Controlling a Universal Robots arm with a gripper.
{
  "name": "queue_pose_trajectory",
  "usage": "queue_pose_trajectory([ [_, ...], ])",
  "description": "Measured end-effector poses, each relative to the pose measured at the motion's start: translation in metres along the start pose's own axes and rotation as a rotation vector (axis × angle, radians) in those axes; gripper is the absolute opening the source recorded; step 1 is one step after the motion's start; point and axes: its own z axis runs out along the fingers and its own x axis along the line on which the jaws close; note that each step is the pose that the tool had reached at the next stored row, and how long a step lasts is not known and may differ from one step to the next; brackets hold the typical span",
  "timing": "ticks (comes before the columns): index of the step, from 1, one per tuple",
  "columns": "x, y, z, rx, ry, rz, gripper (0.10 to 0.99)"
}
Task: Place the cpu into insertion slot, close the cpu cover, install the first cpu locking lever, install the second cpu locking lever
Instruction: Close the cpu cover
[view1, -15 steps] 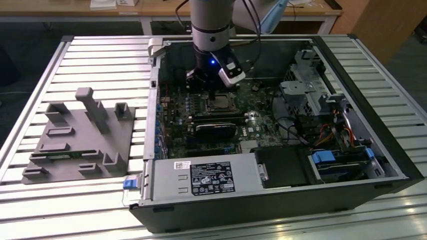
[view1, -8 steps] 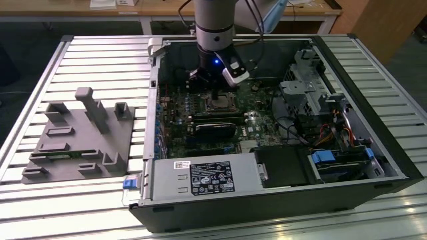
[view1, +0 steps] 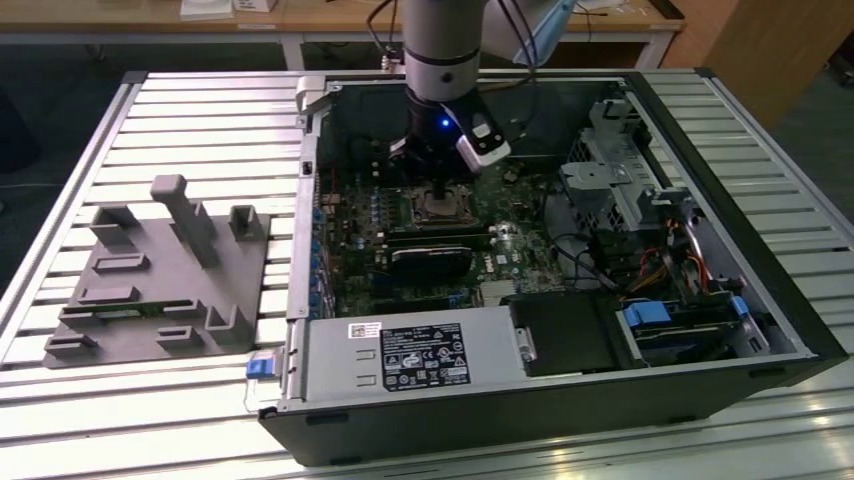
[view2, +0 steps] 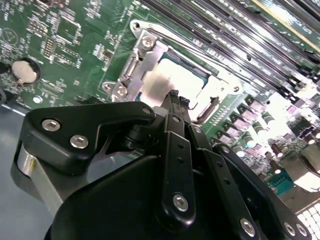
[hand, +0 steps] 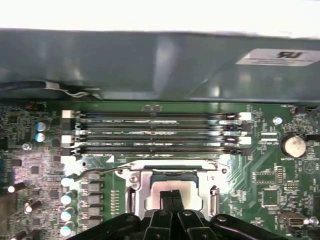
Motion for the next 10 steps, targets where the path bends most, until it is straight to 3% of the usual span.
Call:
queue_pose_trajectory([
  [5,-0.0013,0.0002,-0.0010,0.000,0.0000,0.000,0.106],
  [10,-0.0018,0.0006,-0.0090,0.000,0.0000,0.000,0.106],
])
